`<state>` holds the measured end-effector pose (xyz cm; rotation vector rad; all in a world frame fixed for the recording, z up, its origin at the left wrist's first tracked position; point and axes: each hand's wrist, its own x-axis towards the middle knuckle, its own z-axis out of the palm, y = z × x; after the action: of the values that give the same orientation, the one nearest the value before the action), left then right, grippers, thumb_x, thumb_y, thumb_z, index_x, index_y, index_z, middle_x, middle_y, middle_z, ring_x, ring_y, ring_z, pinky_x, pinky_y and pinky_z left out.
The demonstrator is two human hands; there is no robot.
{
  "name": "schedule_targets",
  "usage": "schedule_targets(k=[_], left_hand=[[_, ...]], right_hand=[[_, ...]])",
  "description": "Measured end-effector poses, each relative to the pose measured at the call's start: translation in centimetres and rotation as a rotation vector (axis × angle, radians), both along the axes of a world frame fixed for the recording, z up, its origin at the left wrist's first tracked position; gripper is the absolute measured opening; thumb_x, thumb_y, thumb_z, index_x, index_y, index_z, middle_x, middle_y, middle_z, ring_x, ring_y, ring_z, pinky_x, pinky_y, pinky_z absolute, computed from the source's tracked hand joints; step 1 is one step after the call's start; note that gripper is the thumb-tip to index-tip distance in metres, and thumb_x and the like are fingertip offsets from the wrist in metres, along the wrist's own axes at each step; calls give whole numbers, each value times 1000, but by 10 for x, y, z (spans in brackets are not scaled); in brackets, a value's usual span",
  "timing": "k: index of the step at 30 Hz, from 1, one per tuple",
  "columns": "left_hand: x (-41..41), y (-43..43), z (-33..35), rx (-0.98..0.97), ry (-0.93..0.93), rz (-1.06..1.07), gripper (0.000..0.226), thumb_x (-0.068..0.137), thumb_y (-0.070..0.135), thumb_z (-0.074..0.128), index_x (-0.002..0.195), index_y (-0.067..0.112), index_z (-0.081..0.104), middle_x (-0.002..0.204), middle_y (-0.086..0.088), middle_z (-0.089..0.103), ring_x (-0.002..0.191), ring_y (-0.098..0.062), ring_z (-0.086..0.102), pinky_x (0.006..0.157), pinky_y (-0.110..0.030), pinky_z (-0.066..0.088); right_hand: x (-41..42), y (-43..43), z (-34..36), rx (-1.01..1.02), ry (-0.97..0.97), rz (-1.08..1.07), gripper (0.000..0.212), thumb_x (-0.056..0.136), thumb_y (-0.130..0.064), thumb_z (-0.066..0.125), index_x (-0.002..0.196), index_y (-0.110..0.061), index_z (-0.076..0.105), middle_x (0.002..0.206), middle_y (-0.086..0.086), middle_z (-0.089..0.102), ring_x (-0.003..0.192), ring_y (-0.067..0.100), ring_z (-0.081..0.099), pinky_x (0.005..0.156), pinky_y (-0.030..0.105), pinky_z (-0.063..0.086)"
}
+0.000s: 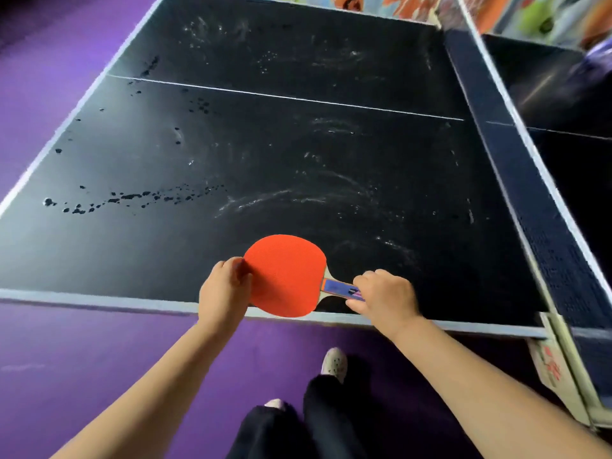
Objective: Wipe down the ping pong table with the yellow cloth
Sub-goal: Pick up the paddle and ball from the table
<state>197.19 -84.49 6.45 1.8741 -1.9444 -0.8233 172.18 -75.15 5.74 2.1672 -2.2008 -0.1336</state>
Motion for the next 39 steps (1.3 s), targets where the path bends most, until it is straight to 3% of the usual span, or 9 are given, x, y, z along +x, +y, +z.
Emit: schedule_targets(k=[4,8,13,16,19,25,30,35,39], left_hand=[[-56,32,29,-22,168,-223,14,84,7,54,90,15,63,86,2,61,61,-3,47,47,-9,33],[-119,82,55,-24,238,-444,18,84,6,56,94,19,63,88,5,59,64,-2,50,52,-9,34],[-193,160,75,-84,221,-712,15,80,13,53,90,18,63,84,2,65,75,-19,60,60,-29,39],[-231,218,81,-120,238,-827,17,84,14,55,100,17,60,90,3,61,80,-19,56,66,-28,38],[-270,281,78,-77,266,-924,18,85,18,57,103,20,55,89,3,58,80,-22,57,68,-30,40],[-353,432,81,-62,268,-1112,22,82,10,60,104,12,61,92,-7,67,90,-30,62,70,-33,41],[-411,537,73,17,292,-1169,32,83,10,63,114,9,58,94,-8,67,90,-28,63,73,-30,43],[-465,590,69,67,258,-1197,29,83,14,63,111,14,57,81,3,62,78,-19,61,69,-29,45],[-527,616,60,67,222,-1214,33,84,14,62,116,11,57,96,-6,67,91,-25,62,74,-32,45]], right_hand=[[-25,79,27,-104,49,-297,42,45,-41,93,58,-21,59,56,-5,52,50,16,54,43,23,22],[-50,174,54,-96,-20,-622,27,87,-47,64,99,-23,63,98,-5,62,96,19,61,62,27,31],[-73,293,70,-191,-16,-927,29,82,-47,71,94,-21,66,94,-3,64,88,24,65,59,27,31],[-83,364,71,-250,40,-1032,41,50,-39,94,66,-20,62,65,-2,58,54,23,61,46,22,23],[-98,438,68,-335,59,-1121,46,37,-34,98,61,-20,60,58,-4,53,44,20,55,44,19,18],[-143,600,56,-384,-20,-1280,45,44,-34,98,72,-20,65,64,-6,58,42,18,56,40,19,29],[-189,712,50,-308,-102,-1400,29,82,-44,73,100,-23,64,91,-6,63,73,19,65,56,26,37],[-238,770,45,-339,-164,-1439,29,78,-37,79,98,-20,68,88,-3,63,73,23,65,56,27,41],[-290,793,36,-327,-203,-1495,26,75,-38,79,91,-21,67,85,-3,61,73,25,65,55,31,45]])
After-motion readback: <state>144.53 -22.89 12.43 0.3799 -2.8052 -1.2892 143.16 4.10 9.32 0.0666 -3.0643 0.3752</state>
